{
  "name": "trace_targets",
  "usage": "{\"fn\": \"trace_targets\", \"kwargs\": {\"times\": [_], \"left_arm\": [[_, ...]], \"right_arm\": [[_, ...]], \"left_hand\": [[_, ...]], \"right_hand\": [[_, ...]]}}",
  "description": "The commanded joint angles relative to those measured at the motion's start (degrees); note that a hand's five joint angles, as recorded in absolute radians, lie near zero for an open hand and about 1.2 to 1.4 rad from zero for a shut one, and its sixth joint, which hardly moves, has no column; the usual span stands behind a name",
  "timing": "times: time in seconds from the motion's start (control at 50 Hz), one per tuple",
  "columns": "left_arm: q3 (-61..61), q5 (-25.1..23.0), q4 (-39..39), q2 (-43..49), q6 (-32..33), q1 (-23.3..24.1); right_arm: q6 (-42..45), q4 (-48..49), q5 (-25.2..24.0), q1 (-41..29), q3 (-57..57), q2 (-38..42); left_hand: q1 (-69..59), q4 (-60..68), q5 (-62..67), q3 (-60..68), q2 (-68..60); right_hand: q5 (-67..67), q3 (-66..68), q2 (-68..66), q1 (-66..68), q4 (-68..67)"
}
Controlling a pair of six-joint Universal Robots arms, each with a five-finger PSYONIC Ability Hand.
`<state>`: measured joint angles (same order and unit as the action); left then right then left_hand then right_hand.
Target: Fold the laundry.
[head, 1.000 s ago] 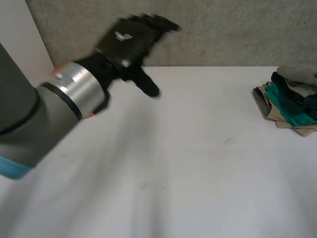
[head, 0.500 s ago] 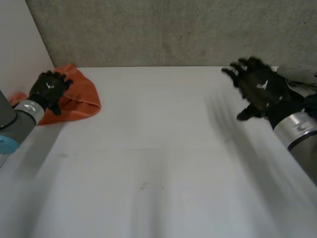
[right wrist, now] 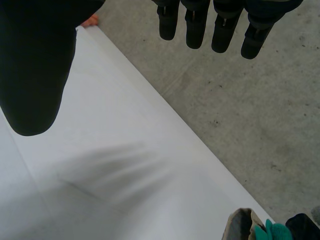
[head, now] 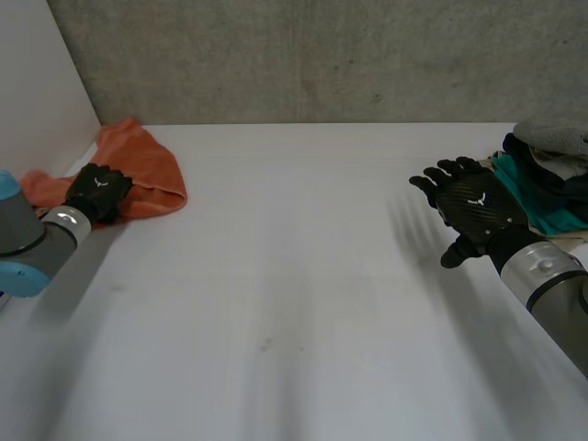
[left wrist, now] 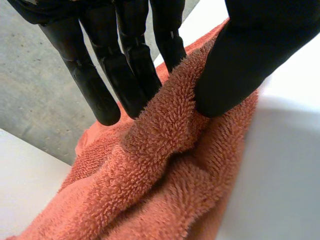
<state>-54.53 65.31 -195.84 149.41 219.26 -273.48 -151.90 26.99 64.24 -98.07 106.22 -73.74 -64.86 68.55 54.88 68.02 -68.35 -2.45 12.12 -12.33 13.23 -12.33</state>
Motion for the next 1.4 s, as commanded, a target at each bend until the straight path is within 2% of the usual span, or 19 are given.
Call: {"fn": "trace_targets", "kwargs": {"times": [0.02,0.14,0.24,0.3,0.46,0.6,0.68,0.7,0.78,0.8,0.82,0.84,0.86,0.9,0.98,1.02,1.18,1.24,1.4], "left_arm": [[-4.9,5.1,-8.7,-3.6,0.0,1.7],[-14.8,6.8,-13.2,-15.9,-1.0,3.9],[-25.4,6.9,-13.1,-33.0,-5.4,8.5],[-29.6,6.8,-13.0,-39.1,-7.8,10.1],[-41.8,6.2,-11.4,-56.4,-11.0,22.3],[-48.4,6.2,-3.1,-62.4,-10.9,27.4],[-51.2,6.1,4.0,-64.6,-11.2,32.5],[-52.1,6.1,6.1,-64.5,-11.3,35.4],[-54.4,6.1,8.7,-64.1,-11.8,39.2],[-54.7,6.1,8.8,-64.0,-11.8,39.1],[-54.9,6.1,9.0,-63.8,-11.8,39.0],[-55.2,6.3,9.2,-63.5,-11.7,39.0],[-55.2,6.3,9.2,-63.2,-11.3,39.0],[-55.2,6.6,9.3,-62.7,-11.0,38.7],[-53.8,7.1,9.5,-62.0,-11.6,35.0],[-53.2,6.9,9.8,-62.0,-11.9,31.1],[-53.4,7.5,13.7,-61.7,-16.3,24.9],[-54.1,9.6,15.2,-61.1,-19.2,22.6],[-57.8,17.6,17.9,-59.8,-23.0,23.5]], "right_arm": [[-0.1,-0.2,1.9,0.1,0.1,-0.1],[-0.4,-1.4,2.2,0.1,-0.3,-0.8],[-2.4,-7.1,2.2,0.1,-2.9,-1.2],[-5.3,-12.0,2.2,0.0,-5.3,-1.2],[-11.0,-22.4,0.9,0.1,-12.4,-0.3],[-10.4,-25.8,-2.0,-0.5,-22.9,7.1],[-9.3,-29.4,-4.5,-0.5,-28.2,10.8],[-8.9,-29.9,-4.7,-0.5,-29.1,11.3],[-6.2,-30.7,-4.7,-1.8,-31.6,13.3],[-5.2,-30.7,-4.2,-3.0,-31.6,13.7],[-4.7,-30.7,-4.0,-3.7,-31.5,13.9],[-4.3,-30.7,-4.0,-4.3,-31.4,14.1],[-4.0,-30.8,-4.0,-4.8,-31.2,14.1],[-3.5,-30.8,-4.0,-5.6,-30.3,14.4],[-2.7,-30.8,-4.2,-6.0,-28.3,14.4],[-1.9,-30.8,-4.3,-6.0,-27.9,14.4],[8.8,-31.1,-5.4,-9.3,-27.4,13.8],[11.5,-31.1,-6.0,-11.9,-27.4,13.8],[16.1,-30.6,-8.9,-19.0,-29.9,14.9]], "left_hand": [[-15.1,11.4,15.1,12.0,-11.7],[-15.1,11.4,15.1,12.0,-11.7],[-15.1,11.4,15.1,12.0,-11.7],[-15.1,11.4,15.1,12.0,-11.7],[-15.1,11.4,15.1,12.0,-11.7],[-15.1,11.4,15.1,12.0,-11.7],[-15.1,11.4,15.1,12.0,-11.7],[-15.1,11.4,15.1,12.0,-11.7],[-15.1,11.4,15.1,12.0,-11.7],[-11.5,7.8,11.5,8.3,-8.0],[0.5,-4.2,-0.6,-3.7,4.0],[26.3,-30.0,-26.3,-29.5,29.8],[38.2,-41.9,-38.2,-41.4,41.7],[48.4,-52.1,-48.4,-51.6,51.9],[48.8,-52.5,-48.8,-51.9,52.2],[48.6,-52.3,-48.6,-51.7,52.1],[41.7,-45.4,-41.7,-44.9,45.2],[37.5,-41.2,-37.5,-40.7,41.0],[31.3,-35.0,-31.3,-34.4,34.8]], "right_hand": [[2.5,-2.1,2.3,-3.2,2.3],[2.5,-2.1,2.3,-3.2,2.3],[2.5,-2.1,2.3,-3.2,2.3],[2.5,-2.1,2.3,-3.2,2.3],[2.5,-2.1,2.3,-3.2,2.3],[2.5,-2.1,2.3,-3.2,2.3],[2.5,-2.1,2.3,-3.2,2.3],[2.5,-2.1,2.3,-3.2,2.3],[2.5,-2.1,2.3,-3.2,2.3],[2.5,-2.1,2.3,-3.2,2.3],[2.5,-2.1,2.3,-3.2,2.3],[2.5,-2.1,2.3,-3.2,2.3],[2.5,-2.1,2.3,-3.2,2.3],[2.5,-2.1,2.3,-3.2,2.3],[2.5,-2.1,2.3,-3.2,2.3],[2.5,-2.1,2.3,-3.2,2.3],[2.5,-2.1,2.3,-3.2,2.3],[2.5,-2.1,2.3,-3.2,2.3],[2.5,-2.1,2.3,-3.2,2.3]]}}
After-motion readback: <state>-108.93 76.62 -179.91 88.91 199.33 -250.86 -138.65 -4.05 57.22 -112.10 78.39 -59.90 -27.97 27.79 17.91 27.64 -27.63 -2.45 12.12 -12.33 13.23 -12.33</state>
